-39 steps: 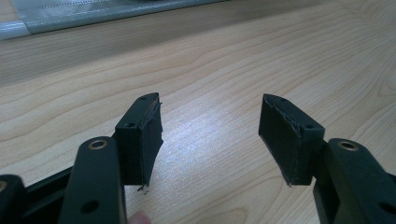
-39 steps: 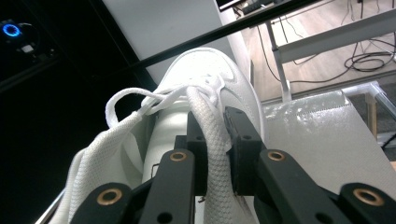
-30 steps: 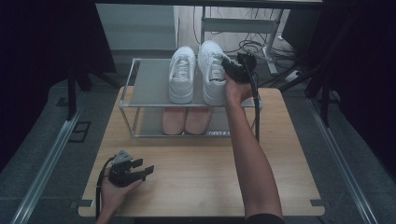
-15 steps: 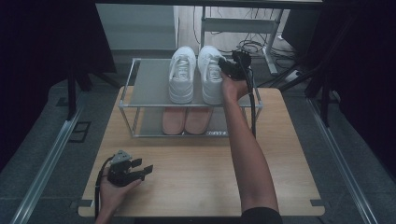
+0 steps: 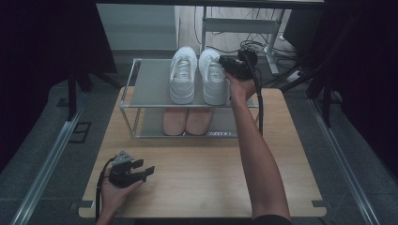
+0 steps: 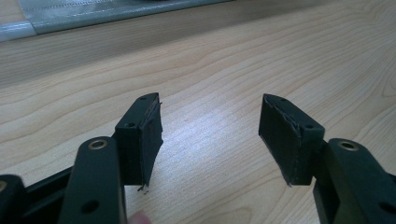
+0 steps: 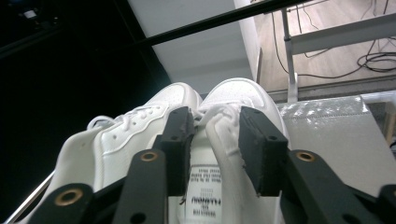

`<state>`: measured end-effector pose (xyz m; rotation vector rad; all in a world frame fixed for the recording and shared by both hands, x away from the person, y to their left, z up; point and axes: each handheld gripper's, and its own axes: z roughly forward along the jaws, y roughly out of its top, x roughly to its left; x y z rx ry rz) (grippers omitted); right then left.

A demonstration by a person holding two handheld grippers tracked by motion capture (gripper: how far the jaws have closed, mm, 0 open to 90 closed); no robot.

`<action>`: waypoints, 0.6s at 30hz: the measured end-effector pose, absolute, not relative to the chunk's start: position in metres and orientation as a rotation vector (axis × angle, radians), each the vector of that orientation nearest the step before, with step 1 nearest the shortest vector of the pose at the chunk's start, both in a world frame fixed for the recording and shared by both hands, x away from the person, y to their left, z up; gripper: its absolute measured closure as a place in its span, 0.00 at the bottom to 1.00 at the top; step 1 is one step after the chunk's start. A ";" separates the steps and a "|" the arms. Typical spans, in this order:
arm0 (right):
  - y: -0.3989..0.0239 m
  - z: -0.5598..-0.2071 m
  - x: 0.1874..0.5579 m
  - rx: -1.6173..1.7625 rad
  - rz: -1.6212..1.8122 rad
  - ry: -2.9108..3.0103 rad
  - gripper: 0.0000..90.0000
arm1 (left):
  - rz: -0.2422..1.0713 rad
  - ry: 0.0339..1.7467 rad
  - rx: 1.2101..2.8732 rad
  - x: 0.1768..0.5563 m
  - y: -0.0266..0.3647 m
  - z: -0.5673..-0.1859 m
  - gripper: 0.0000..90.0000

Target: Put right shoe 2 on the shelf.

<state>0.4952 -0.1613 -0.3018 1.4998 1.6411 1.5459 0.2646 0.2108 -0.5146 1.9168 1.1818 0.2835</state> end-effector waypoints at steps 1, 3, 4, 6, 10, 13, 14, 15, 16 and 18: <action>-0.164 -0.302 0.492 1.492 1.551 1.643 0.75 | 0.282 1.182 1.916 0.264 0.210 -0.515 0.44; -0.168 -0.302 0.486 1.479 1.554 1.649 0.77 | 0.282 1.179 1.919 0.264 0.210 -0.515 0.44; -0.171 -0.303 0.482 1.470 1.552 1.653 0.78 | 0.282 1.179 1.919 0.264 0.210 -0.515 0.44; -0.173 -0.303 0.478 1.459 1.548 1.656 0.80 | 0.282 1.178 1.923 0.264 0.209 -0.515 0.44; -0.184 -0.310 0.465 1.437 1.535 1.680 0.86 | 0.280 1.178 1.931 0.264 0.206 -0.516 0.44; -0.189 -0.316 0.460 1.435 1.521 1.692 0.90 | 0.280 1.173 1.936 0.264 0.204 -0.516 0.44; -0.190 -0.318 0.459 1.435 1.520 1.700 0.91 | 0.278 1.172 1.939 0.264 0.203 -0.517 0.44; -0.190 -0.318 0.459 1.435 1.520 1.700 0.91 | 0.278 1.172 1.939 0.264 0.203 -0.517 0.44; -0.192 -0.322 0.457 1.435 1.517 1.708 0.93 | 0.275 1.172 1.946 0.264 0.202 -0.518 0.44; -0.194 -0.326 0.455 1.436 1.520 1.717 0.95 | 0.274 1.170 1.949 0.264 0.200 -0.518 0.44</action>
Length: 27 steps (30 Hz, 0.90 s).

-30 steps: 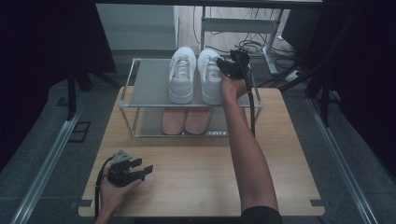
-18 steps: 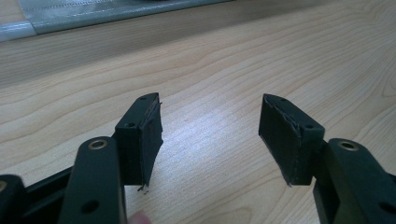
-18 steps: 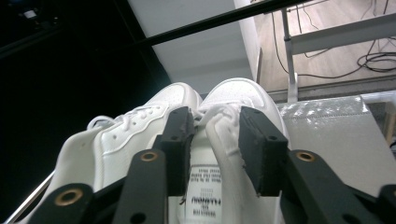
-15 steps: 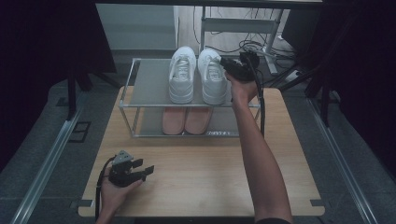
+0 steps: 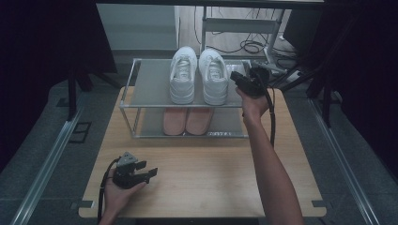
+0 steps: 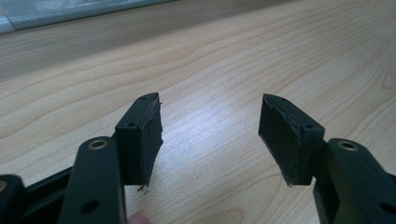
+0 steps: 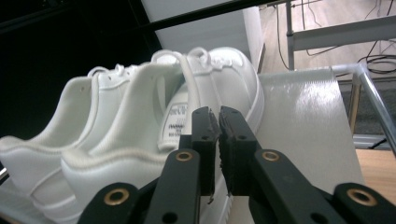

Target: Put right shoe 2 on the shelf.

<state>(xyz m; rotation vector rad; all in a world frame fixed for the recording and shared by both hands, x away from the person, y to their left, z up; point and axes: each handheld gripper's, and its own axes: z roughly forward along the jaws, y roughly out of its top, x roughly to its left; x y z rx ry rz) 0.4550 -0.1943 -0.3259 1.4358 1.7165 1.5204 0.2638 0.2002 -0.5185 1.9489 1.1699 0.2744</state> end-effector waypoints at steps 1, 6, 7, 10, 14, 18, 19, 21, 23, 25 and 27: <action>-0.195 -0.328 0.454 1.439 1.519 1.721 0.95 | 0.272 1.171 1.954 0.264 0.200 -0.518 0.44; -0.196 -0.335 0.452 1.444 1.528 1.746 0.97 | 0.275 1.169 1.954 0.264 0.199 -0.519 0.44; -0.195 -0.339 0.451 1.444 1.531 1.759 0.97 | 0.275 1.169 1.954 0.264 0.199 -0.519 0.44; -0.194 -0.343 0.451 1.447 1.531 1.771 0.98 | 0.272 1.174 1.951 0.264 0.199 -0.519 0.44; -0.193 -0.348 0.450 1.452 1.525 1.777 0.98 | 0.272 1.173 1.956 0.263 0.199 -0.519 0.44; -0.194 -0.352 0.448 1.453 1.520 1.795 0.99 | 0.271 1.173 1.957 0.263 0.198 -0.519 0.44; -0.194 -0.353 0.448 1.452 1.518 1.799 0.99 | 0.270 1.174 1.957 0.263 0.198 -0.519 0.44; -0.193 -0.355 0.447 1.452 1.517 1.799 1.00 | 0.271 1.170 1.960 0.263 0.198 -0.519 0.44; -0.192 -0.356 0.447 1.455 1.521 1.797 1.00 | 0.274 1.169 1.962 0.263 0.198 -0.519 0.44; -0.191 -0.356 0.446 1.455 1.528 1.793 1.00 | 0.274 1.169 1.961 0.263 0.198 -0.519 0.44; -0.190 -0.355 0.446 1.453 1.530 1.791 1.00 | 0.274 1.172 1.959 0.263 0.198 -0.519 0.44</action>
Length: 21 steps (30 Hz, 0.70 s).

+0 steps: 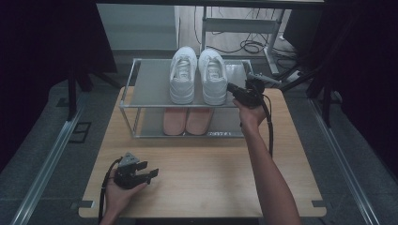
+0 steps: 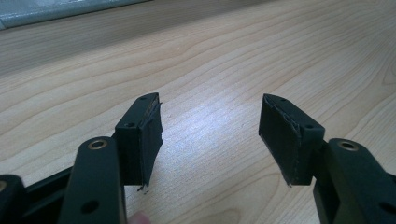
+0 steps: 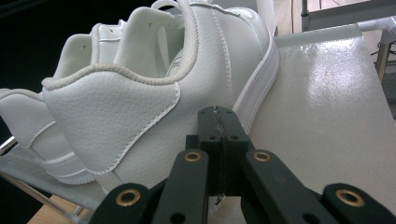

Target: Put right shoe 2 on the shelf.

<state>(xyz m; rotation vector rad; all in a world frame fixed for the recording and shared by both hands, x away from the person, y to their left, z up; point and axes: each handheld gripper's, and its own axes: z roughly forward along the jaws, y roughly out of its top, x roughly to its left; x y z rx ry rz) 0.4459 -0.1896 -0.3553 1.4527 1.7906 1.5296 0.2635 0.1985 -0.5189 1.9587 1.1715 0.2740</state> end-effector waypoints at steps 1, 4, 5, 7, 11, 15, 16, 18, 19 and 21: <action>-0.190 -0.355 0.446 1.453 1.530 1.791 1.00 | 0.274 1.172 1.959 0.263 0.198 -0.519 0.44; -0.185 -0.354 0.446 1.446 1.539 1.800 1.00 | 0.273 1.172 1.957 0.263 0.199 -0.519 0.44; -0.185 -0.354 0.446 1.446 1.539 1.800 1.00 | 0.273 1.172 1.957 0.263 0.199 -0.519 0.44; -0.182 -0.354 0.445 1.440 1.541 1.808 1.00 | 0.272 1.171 1.956 0.263 0.199 -0.519 0.44; -0.175 -0.354 0.444 1.426 1.546 1.817 1.00 | 0.276 1.170 1.952 0.263 0.200 -0.518 0.44; -0.174 -0.354 0.444 1.436 1.546 1.806 1.00 | 0.274 1.170 1.954 0.263 0.199 -0.519 0.44; -0.174 -0.354 0.444 1.436 1.546 1.806 1.00 | 0.274 1.170 1.954 0.263 0.199 -0.519 0.44; -0.171 -0.354 0.444 1.432 1.555 1.810 1.00 | 0.275 1.169 1.958 0.263 0.198 -0.518 0.44; -0.170 -0.354 0.444 1.427 1.556 1.816 1.00 | 0.275 1.168 1.955 0.263 0.198 -0.518 0.44; -0.166 -0.354 0.443 1.424 1.564 1.820 1.00 | 0.274 1.168 1.956 0.263 0.199 -0.518 0.44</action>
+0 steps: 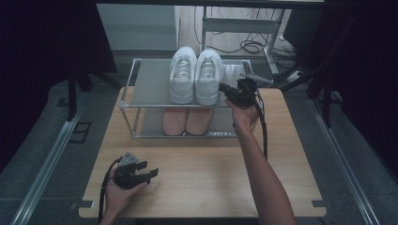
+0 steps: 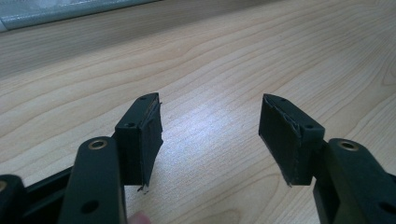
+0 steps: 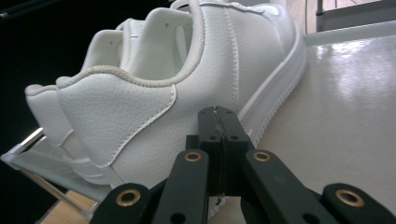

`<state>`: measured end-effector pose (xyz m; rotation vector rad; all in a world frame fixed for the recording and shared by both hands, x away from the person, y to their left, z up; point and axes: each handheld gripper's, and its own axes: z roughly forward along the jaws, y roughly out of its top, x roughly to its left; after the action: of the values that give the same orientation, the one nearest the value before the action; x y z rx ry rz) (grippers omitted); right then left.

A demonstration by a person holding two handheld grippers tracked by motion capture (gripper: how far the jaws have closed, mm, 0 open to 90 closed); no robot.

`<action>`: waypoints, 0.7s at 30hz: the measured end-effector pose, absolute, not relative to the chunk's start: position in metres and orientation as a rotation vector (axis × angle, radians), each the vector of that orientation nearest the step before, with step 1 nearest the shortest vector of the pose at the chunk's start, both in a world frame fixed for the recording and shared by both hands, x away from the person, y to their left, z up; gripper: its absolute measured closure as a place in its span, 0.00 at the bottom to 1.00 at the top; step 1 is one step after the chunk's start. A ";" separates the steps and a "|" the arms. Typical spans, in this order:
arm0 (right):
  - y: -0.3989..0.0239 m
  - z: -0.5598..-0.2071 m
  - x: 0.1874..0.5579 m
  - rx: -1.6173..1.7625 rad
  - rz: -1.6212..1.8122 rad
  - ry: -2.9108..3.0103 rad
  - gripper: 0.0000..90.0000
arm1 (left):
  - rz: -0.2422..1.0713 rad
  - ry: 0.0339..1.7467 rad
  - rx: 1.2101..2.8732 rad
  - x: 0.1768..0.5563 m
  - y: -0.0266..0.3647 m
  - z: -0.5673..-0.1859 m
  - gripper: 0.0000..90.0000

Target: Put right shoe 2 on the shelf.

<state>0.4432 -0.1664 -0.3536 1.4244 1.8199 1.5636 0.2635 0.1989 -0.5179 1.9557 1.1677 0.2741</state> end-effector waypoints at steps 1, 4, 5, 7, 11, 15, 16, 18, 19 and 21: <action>-0.165 -0.354 0.443 1.422 1.559 1.823 1.00 | 0.276 1.167 1.957 0.264 0.199 -0.518 0.44; -0.164 -0.354 0.443 1.421 1.553 1.822 1.00 | 0.277 1.166 1.956 0.263 0.200 -0.518 0.44; -0.165 -0.354 0.444 1.424 1.555 1.820 1.00 | 0.277 1.166 1.956 0.263 0.200 -0.518 0.44; -0.166 -0.355 0.443 1.426 1.554 1.810 1.00 | 0.277 1.168 1.954 0.263 0.200 -0.518 0.44; -0.167 -0.356 0.443 1.423 1.560 1.808 1.00 | 0.281 1.173 1.948 0.263 0.201 -0.517 0.44; -0.171 -0.355 0.440 1.414 1.573 1.814 0.98 | 0.277 1.176 1.948 0.263 0.201 -0.517 0.44; -0.171 -0.355 0.439 1.409 1.573 1.816 0.98 | 0.276 1.177 1.948 0.263 0.201 -0.517 0.44; -0.173 -0.354 0.437 1.400 1.575 1.816 0.97 | 0.274 1.182 1.944 0.263 0.201 -0.517 0.44; -0.173 -0.353 0.436 1.395 1.575 1.819 0.97 | 0.277 1.180 1.945 0.263 0.201 -0.517 0.44; -0.175 -0.352 0.434 1.391 1.579 1.816 0.96 | 0.280 1.177 1.946 0.263 0.201 -0.516 0.44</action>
<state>0.4341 -0.1746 -0.3522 1.3908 1.8158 1.5789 0.2633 0.2012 -0.5161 1.9459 1.1767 0.2801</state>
